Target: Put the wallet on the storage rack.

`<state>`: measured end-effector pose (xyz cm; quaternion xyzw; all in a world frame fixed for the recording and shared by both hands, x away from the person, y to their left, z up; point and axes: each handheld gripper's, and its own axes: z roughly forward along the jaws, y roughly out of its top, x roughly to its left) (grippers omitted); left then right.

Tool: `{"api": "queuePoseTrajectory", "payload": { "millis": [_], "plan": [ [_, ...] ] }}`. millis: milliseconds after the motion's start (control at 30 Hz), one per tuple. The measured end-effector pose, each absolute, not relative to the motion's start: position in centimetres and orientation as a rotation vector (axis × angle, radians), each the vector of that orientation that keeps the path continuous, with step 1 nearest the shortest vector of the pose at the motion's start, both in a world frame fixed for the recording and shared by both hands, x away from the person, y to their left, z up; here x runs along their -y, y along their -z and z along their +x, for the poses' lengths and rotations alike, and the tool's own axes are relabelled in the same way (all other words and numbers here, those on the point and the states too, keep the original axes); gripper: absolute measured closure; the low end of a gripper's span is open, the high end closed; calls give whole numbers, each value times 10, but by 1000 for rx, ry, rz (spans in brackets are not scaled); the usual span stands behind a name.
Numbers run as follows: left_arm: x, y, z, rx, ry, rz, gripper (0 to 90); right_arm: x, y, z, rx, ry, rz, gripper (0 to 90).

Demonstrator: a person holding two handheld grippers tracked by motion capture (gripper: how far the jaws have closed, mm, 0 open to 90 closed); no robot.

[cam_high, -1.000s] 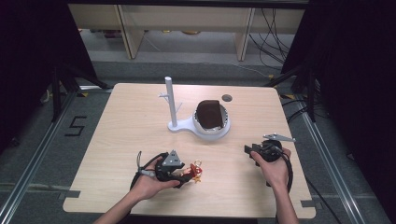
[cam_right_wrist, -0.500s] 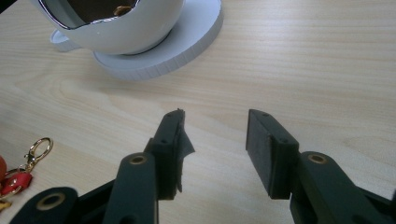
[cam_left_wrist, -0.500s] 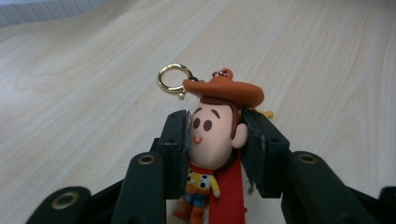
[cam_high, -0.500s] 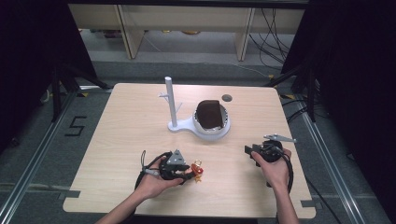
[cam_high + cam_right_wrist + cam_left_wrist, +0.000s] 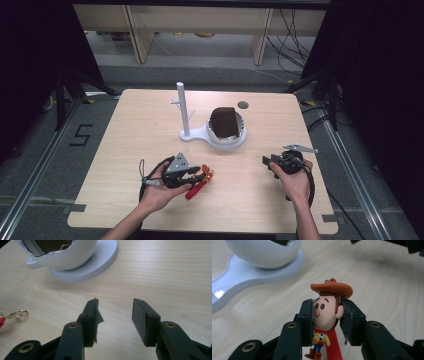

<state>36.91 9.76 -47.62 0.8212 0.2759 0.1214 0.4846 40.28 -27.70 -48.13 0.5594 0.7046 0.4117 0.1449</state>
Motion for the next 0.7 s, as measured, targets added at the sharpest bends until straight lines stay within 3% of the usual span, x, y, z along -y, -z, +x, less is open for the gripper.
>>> {"api": "queuePoseTrajectory", "payload": {
  "millis": [700],
  "plan": [
    [-132, 432, 387, -736, -452, 1821, 636, 275, 483, 402, -2014, -1169, 1607, 560]
  ]
}}
